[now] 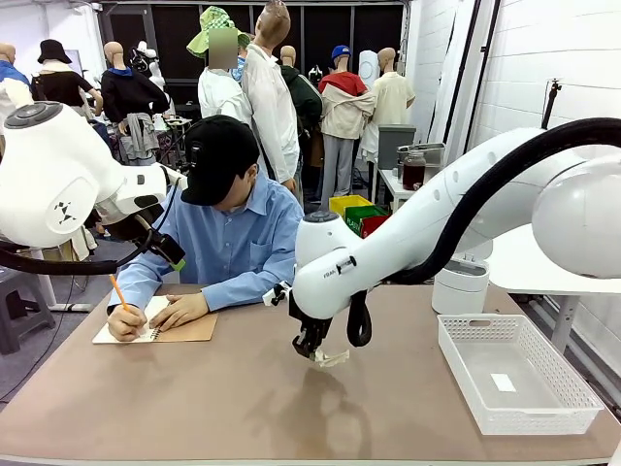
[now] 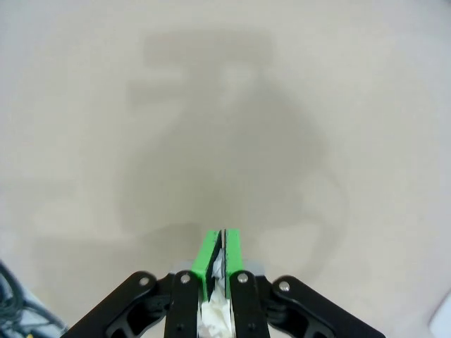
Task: Sort the paper based on its condition.
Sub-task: If a person hands you a paper, place it in the Organizing basket , and if it's crumpled, put it in the Trash can.
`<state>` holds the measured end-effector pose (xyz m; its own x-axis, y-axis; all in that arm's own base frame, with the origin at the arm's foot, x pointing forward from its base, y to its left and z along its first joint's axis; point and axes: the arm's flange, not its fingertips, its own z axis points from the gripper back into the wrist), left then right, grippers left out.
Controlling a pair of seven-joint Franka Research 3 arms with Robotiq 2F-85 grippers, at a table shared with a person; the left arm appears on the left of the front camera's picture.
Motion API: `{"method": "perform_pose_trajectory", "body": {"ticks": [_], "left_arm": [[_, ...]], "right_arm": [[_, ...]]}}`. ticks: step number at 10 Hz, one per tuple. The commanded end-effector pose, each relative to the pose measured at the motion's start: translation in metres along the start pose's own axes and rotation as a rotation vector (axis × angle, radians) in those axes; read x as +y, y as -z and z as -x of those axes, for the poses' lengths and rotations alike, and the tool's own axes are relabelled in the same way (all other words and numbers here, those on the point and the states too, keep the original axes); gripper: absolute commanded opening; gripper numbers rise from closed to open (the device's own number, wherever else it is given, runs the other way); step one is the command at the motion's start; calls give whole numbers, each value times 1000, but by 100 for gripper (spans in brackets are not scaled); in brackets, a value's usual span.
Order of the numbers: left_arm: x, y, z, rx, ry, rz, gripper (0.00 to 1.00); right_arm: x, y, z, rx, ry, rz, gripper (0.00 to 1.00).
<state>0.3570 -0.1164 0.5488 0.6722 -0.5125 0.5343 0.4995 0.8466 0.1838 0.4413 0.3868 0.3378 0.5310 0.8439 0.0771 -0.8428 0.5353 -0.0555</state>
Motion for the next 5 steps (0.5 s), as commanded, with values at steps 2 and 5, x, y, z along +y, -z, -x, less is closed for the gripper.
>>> {"method": "perform_pose_trajectory", "body": {"ticks": [2, 5], "left_arm": [[0, 0, 0, -1, -2, 3, 100], [0, 0, 0, -1, -2, 3, 100]], "right_arm": [[-24, -70, 36, -16, -51, 43, 0], [-86, -113, 62, -24, -55, 131, 0]]}}
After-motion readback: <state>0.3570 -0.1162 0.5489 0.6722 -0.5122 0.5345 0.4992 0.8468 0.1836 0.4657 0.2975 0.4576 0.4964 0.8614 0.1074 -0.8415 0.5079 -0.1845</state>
